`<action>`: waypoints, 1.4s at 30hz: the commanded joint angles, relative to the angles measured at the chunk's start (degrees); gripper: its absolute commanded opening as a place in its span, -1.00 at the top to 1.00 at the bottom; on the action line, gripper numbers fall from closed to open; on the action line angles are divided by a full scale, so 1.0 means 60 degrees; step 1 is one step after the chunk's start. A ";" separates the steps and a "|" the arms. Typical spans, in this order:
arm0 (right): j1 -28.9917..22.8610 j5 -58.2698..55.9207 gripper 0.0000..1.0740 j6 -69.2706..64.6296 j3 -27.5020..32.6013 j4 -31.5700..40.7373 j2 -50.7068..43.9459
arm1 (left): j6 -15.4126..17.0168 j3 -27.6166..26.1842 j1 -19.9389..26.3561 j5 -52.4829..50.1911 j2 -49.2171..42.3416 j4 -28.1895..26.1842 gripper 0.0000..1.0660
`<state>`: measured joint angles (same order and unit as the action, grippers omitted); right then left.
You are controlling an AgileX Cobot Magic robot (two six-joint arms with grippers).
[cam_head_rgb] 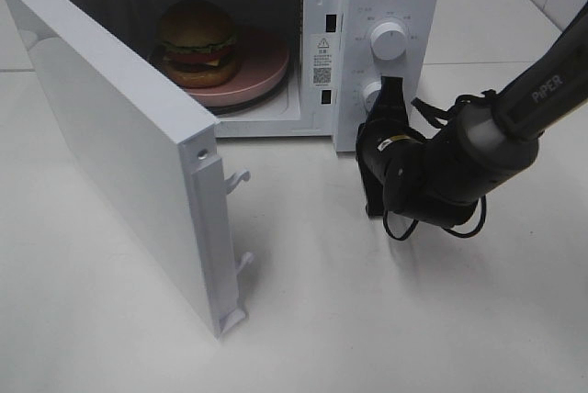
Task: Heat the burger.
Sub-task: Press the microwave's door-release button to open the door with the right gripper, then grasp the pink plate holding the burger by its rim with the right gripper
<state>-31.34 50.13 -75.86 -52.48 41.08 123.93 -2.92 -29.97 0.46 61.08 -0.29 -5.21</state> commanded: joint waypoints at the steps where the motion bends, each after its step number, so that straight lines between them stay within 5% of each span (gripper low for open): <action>1: 0.0210 0.1070 1.00 0.0277 -0.0153 -0.0735 -0.0516 | 0.0057 0.0000 0.0038 -0.0038 -0.0181 -0.0029 -0.84; 27: 0.0201 -0.2960 1.00 0.3715 0.1480 -0.0201 -0.2750 | 0.0057 0.0000 0.0038 -0.0038 -0.0181 -0.0029 -0.84; 42: 0.0229 -0.7267 1.00 1.1411 0.1748 -0.0315 -0.4832 | 0.0057 0.0000 0.0038 -0.0038 -0.0181 -0.0029 -0.84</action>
<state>-30.25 12.09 -16.62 -42.11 39.88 97.17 -2.92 -29.97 0.46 61.08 -0.29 -5.21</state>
